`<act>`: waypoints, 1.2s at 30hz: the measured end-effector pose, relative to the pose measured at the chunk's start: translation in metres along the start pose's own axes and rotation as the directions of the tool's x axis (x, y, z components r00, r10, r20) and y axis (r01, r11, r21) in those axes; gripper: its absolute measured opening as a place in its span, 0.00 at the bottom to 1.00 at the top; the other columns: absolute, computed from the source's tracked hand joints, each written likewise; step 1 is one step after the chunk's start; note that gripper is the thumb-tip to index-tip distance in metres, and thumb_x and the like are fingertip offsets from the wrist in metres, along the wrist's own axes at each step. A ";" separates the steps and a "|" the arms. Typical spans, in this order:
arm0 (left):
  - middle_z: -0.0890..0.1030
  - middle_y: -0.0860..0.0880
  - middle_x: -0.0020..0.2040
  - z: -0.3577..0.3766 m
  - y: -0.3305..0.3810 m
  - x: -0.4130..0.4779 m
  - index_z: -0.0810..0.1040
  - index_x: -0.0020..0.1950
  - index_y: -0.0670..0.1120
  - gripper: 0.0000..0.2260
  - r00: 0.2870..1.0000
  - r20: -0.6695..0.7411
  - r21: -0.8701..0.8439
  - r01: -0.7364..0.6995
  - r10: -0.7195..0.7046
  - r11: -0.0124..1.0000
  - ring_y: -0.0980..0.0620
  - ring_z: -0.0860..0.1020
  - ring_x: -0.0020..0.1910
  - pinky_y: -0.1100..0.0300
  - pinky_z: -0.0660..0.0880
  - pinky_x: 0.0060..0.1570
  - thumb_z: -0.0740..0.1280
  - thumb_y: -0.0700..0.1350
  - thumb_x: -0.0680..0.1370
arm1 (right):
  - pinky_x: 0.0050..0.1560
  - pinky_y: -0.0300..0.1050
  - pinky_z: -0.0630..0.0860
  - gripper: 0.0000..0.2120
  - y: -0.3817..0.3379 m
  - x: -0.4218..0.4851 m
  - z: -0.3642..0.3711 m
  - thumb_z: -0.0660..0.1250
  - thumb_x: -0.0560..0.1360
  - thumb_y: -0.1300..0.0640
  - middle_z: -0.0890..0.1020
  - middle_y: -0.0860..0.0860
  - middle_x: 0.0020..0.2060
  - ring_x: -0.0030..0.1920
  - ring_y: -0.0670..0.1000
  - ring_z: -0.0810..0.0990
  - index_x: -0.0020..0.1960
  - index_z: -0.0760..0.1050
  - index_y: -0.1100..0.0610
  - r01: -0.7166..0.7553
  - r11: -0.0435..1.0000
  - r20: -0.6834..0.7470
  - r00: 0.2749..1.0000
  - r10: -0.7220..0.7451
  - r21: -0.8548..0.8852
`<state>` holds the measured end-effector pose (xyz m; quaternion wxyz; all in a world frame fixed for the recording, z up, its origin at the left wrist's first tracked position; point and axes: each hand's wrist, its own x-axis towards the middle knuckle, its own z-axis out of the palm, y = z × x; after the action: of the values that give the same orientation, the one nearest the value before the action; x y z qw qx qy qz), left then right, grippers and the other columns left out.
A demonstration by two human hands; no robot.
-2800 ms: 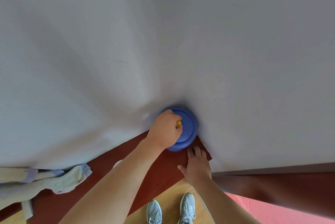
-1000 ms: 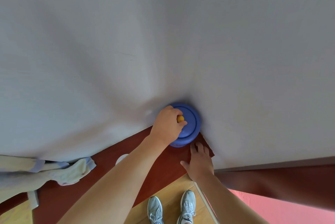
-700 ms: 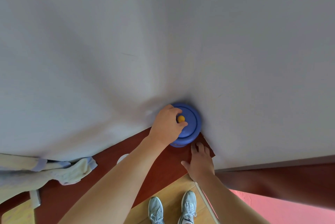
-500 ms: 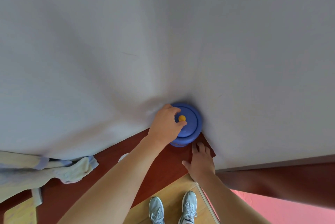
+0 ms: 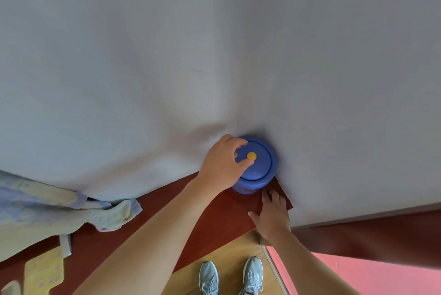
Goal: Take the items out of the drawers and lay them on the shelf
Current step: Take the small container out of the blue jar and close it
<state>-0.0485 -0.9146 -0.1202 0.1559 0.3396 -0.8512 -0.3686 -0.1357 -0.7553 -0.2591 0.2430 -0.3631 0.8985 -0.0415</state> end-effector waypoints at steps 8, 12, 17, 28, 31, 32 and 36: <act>0.76 0.56 0.55 -0.029 -0.019 -0.028 0.76 0.65 0.52 0.20 0.996 -0.083 0.029 -0.018 0.020 0.999 0.58 0.75 0.52 0.62 0.73 0.54 0.73 0.53 0.74 | 0.72 0.46 0.61 0.40 -0.003 0.001 0.001 0.66 0.75 0.39 0.57 0.53 0.75 0.73 0.56 0.58 0.78 0.54 0.55 -0.018 1.000 0.003 1.000 0.018 -0.015; 0.76 0.57 0.56 -0.038 -0.042 -0.054 0.76 0.66 0.52 0.21 0.989 -0.133 0.057 0.072 -0.064 0.996 0.60 0.75 0.52 0.63 0.72 0.55 0.73 0.52 0.74 | 0.72 0.45 0.60 0.40 -0.003 0.001 0.001 0.66 0.74 0.38 0.58 0.54 0.75 0.72 0.56 0.59 0.78 0.54 0.56 -0.023 0.999 -0.001 1.000 0.023 -0.029; 0.77 0.57 0.58 -0.038 -0.064 -0.081 0.76 0.67 0.53 0.21 0.975 -0.144 0.067 0.180 -0.169 0.981 0.60 0.75 0.53 0.63 0.72 0.56 0.73 0.53 0.74 | 0.71 0.46 0.61 0.40 -0.004 0.001 0.000 0.67 0.74 0.39 0.59 0.55 0.74 0.72 0.56 0.60 0.77 0.56 0.56 -0.029 0.999 0.001 1.000 0.029 -0.026; 0.65 0.52 0.76 -0.028 -0.060 -0.136 0.64 0.77 0.51 0.27 0.923 -0.166 0.227 0.379 -0.348 0.897 0.52 0.62 0.76 0.56 0.59 0.74 0.63 0.58 0.80 | 0.56 0.45 0.73 0.20 -0.004 -0.019 -0.015 0.63 0.76 0.44 0.75 0.50 0.58 0.60 0.51 0.72 0.63 0.75 0.53 0.211 0.974 -0.058 0.975 -0.216 -0.082; 0.63 0.50 0.78 -0.022 -0.058 -0.151 0.61 0.79 0.49 0.29 0.900 -0.197 0.266 0.431 -0.389 0.862 0.51 0.59 0.78 0.57 0.54 0.75 0.61 0.58 0.81 | 0.58 0.45 0.73 0.18 -0.015 -0.027 -0.029 0.63 0.77 0.45 0.78 0.48 0.59 0.60 0.50 0.74 0.63 0.76 0.53 0.326 0.945 -0.036 0.945 -0.326 -0.003; 0.62 0.50 0.79 -0.019 -0.058 -0.157 0.60 0.79 0.49 0.29 0.887 -0.213 0.270 0.456 -0.410 0.848 0.50 0.58 0.78 0.56 0.53 0.75 0.61 0.58 0.81 | 0.59 0.45 0.73 0.19 -0.020 -0.030 -0.035 0.63 0.78 0.45 0.78 0.48 0.60 0.61 0.50 0.75 0.64 0.75 0.52 0.360 0.933 -0.028 0.933 -0.359 0.020; 0.59 0.47 0.80 -0.017 -0.056 -0.179 0.58 0.80 0.48 0.28 0.839 -0.260 0.285 0.540 -0.478 0.792 0.47 0.56 0.79 0.51 0.54 0.77 0.58 0.57 0.82 | 0.62 0.45 0.72 0.21 -0.047 -0.045 -0.058 0.62 0.78 0.44 0.76 0.48 0.64 0.65 0.49 0.73 0.67 0.73 0.52 0.499 0.865 -0.003 0.866 -0.499 0.051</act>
<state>0.1153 -0.8269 -0.1527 0.0618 0.6096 -0.7620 -0.2097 -0.1051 -0.7655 -0.1780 0.2377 -0.5771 0.7716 -0.1234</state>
